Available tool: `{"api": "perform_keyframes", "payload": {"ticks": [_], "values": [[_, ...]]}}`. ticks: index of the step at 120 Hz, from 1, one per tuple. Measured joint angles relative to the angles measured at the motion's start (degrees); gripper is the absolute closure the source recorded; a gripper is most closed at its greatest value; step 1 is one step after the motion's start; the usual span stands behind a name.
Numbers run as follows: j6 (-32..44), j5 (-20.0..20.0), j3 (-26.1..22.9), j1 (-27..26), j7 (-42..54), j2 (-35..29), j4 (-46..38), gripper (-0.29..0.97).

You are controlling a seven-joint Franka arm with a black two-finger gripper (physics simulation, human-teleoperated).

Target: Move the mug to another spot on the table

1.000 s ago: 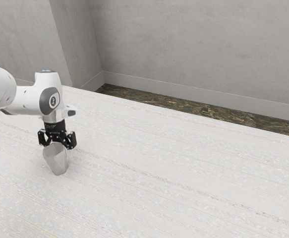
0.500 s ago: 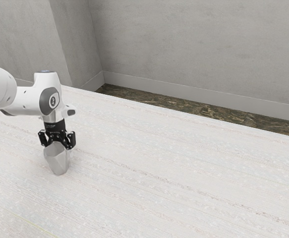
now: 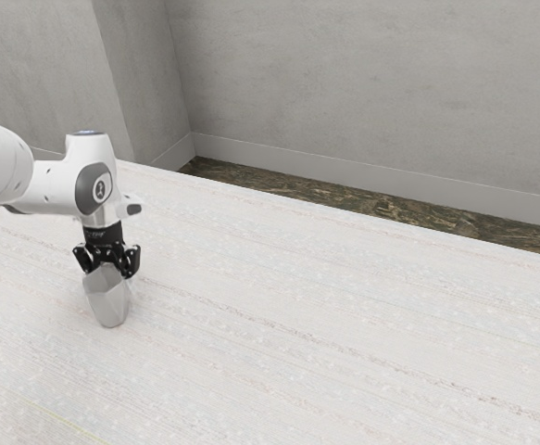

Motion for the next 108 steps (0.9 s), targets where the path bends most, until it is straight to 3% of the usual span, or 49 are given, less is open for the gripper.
{"api": "perform_keyframes", "payload": {"ticks": [18,64,108], "values": [[-1.3,0.2,0.4,0.0,-0.3,-0.2,0.9,0.59],[-7.7,-1.8,1.1,-1.4,1.3,-1.0,5.1,0.63],[-19.8,-3.7,0.6,-9.7,3.2,4.0,16.2,0.64]]}}
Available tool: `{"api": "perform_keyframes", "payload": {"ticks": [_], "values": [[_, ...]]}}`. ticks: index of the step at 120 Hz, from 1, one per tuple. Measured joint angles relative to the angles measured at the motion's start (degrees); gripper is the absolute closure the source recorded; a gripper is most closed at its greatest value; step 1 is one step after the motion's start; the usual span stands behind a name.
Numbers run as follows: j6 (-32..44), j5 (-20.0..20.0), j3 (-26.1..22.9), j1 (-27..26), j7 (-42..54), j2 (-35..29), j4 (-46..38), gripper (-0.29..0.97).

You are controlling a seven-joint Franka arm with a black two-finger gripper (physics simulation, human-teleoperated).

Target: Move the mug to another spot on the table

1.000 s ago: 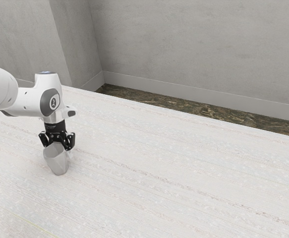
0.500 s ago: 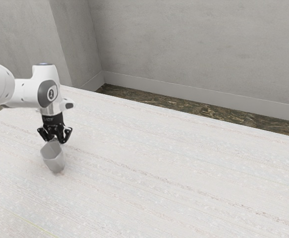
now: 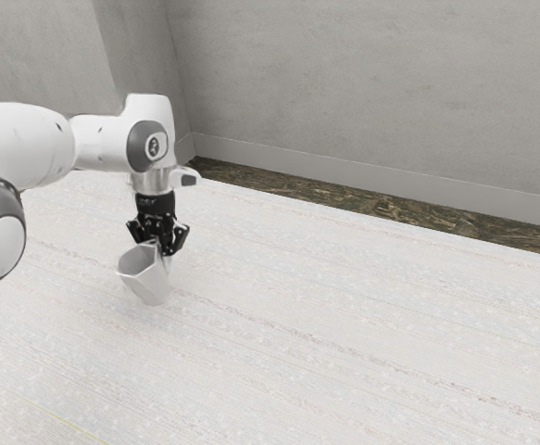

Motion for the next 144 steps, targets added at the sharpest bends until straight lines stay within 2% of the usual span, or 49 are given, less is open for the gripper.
{"api": "perform_keyframes", "payload": {"ticks": [30,74,104,144], "values": [[-7.0,1.2,-0.2,-5.9,1.0,3.1,5.6,0.64],[-11.7,-0.9,-0.2,-4.0,2.0,11.1,21.0,0.63],[-12.5,-1.7,-0.2,-4.1,2.5,15.2,22.1,0.63],[-11.4,-1.8,-0.1,-4.1,2.8,16.0,23.5,0.63]]}}
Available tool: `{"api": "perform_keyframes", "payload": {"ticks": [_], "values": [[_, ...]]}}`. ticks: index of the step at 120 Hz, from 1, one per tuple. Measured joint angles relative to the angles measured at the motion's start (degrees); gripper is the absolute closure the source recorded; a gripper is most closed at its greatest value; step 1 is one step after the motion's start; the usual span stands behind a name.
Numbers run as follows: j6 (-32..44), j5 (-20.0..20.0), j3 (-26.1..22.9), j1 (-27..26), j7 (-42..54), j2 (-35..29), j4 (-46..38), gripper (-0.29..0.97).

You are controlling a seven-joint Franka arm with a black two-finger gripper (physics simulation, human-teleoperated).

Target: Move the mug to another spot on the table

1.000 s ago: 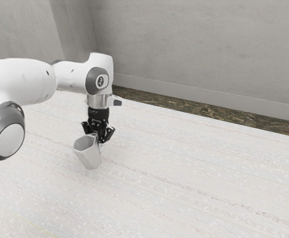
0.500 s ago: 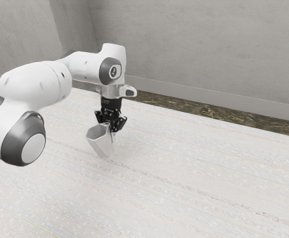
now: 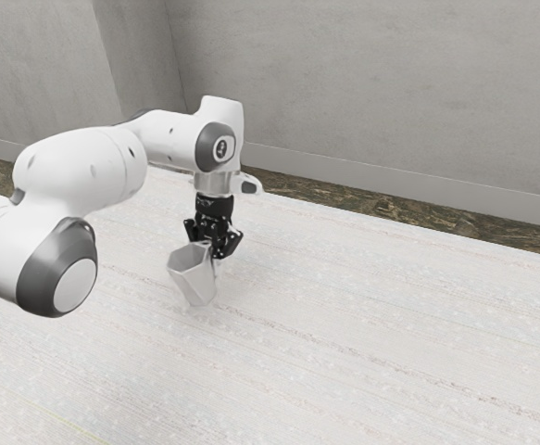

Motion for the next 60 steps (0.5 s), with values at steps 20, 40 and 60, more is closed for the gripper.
{"api": "perform_keyframes", "payload": {"ticks": [20,40,60], "values": [[0.5,0.0,0.1,0.2,0.1,0.7,1.1,0.63],[1.1,0.1,0.1,0.5,0.2,2.1,1.6,0.64],[1.8,0.2,0.0,0.6,0.2,2.7,1.6,0.63]]}}
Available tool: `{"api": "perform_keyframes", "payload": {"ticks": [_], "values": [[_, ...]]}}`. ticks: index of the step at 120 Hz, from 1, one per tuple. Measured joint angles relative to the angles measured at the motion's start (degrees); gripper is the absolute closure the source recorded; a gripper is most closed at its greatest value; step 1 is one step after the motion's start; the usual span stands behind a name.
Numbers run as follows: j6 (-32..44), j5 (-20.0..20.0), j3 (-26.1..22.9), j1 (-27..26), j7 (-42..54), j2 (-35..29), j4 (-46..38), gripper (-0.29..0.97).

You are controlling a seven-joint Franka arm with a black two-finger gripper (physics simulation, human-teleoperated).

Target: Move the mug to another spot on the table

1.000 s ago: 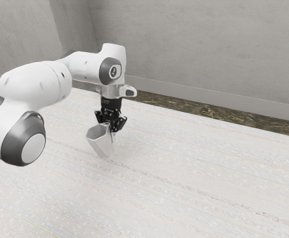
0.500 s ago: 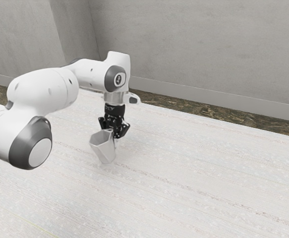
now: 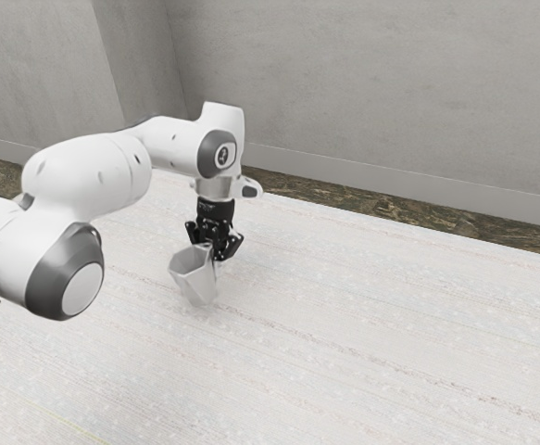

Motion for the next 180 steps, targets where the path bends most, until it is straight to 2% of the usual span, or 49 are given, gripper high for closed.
{"api": "perform_keyframes", "payload": {"ticks": [17,33,43,53,84,117,133,141,148,162,180], "values": [[0.6,0.0,-0.1,0.1,0.0,0.6,0.0,0.63],[1.3,0.0,-0.1,0.2,0.1,1.0,-0.1,0.56],[1.7,-0.2,-0.2,0.2,0.1,1.1,-0.2,0.56],[2.1,-0.4,-0.2,0.2,0.2,1.3,-0.3,0.49],[3.0,-0.7,-0.2,0.2,0.6,1.4,-0.2,0.18],[4.8,-3.3,-0.2,0.6,1.0,-0.7,0.0,0.05],[4.9,-3.8,-0.1,0.6,1.2,-7.2,-0.9,0.03],[5.0,-2.6,-0.2,-0.4,1.4,-15.4,-5.6,0.02],[5.6,-0.9,-0.5,-1.0,1.6,-24.2,-13.0,0.01],[7.1,3.0,-4.4,-1.7,1.9,-37.5,-24.9,0.01],[10.7,6.3,-6.0,-6.4,2.0,-43.6,-32.1,0.0]]}}
